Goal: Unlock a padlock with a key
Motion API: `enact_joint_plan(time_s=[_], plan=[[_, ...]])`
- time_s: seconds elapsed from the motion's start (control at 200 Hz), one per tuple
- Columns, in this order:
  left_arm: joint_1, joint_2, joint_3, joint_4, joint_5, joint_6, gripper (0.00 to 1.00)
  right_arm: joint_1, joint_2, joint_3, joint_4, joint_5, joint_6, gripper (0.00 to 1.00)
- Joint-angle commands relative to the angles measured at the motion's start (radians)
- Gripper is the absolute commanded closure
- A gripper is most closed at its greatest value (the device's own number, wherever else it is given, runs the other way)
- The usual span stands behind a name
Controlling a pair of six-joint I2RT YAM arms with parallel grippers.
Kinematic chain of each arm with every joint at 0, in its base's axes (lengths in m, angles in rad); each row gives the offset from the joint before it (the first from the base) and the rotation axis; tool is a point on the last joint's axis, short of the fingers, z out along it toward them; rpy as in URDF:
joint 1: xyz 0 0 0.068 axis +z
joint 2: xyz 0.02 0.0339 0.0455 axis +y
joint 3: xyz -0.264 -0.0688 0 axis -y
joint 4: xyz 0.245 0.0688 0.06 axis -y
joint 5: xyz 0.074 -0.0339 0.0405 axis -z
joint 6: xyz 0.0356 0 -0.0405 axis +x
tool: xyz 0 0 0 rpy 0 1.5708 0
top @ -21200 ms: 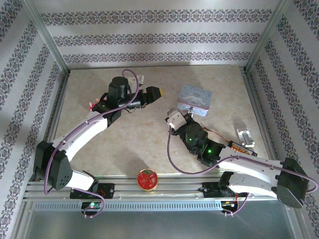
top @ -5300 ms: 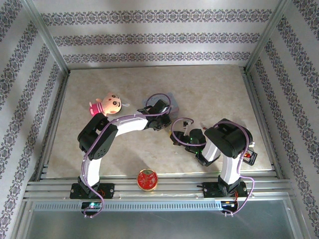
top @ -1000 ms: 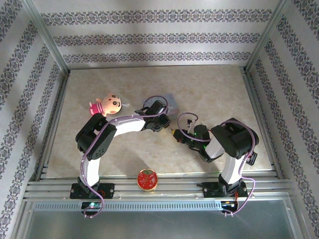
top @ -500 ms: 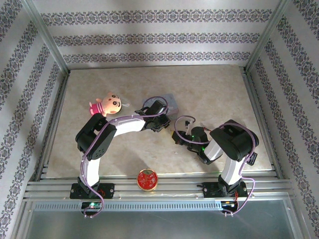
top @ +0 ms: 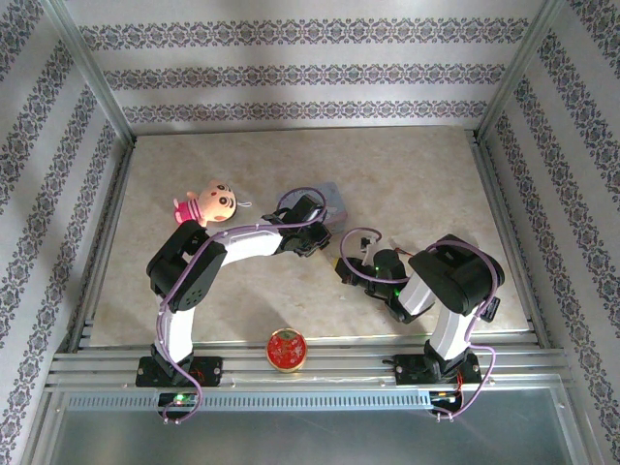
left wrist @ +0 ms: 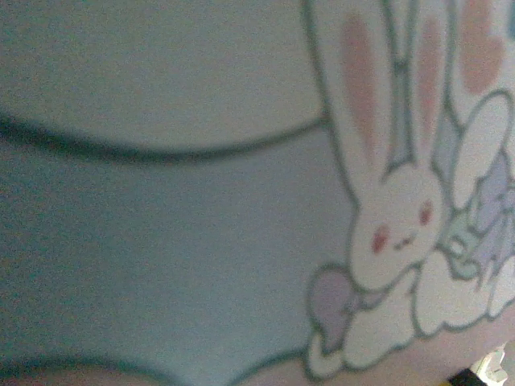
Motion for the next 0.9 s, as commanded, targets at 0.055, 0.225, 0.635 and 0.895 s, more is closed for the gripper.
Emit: enact_joint_plan(time_s=[0.055, 0.225, 0.635, 0.895], plan=[[-0.007, -0.027, -0.029, 0.049, 0.017, -0.027, 1.00, 0.001, -0.004, -0.012, 0.021, -0.036, 0.030, 1.00], [-0.007, -0.025, -0.037, 0.051, 0.023, -0.029, 1.00, -0.001, 0.014, 0.009, 0.042, -0.042, 0.041, 1.00], [-0.007, -0.018, -0.046, 0.062, 0.044, -0.023, 1.00, -0.016, 0.054, 0.031, 0.124, -0.050, 0.079, 1.00], [-0.007, -0.019, -0.044, 0.064, 0.051, -0.018, 1.00, -0.031, 0.042, 0.024, 0.127, -0.038, 0.083, 1.00]])
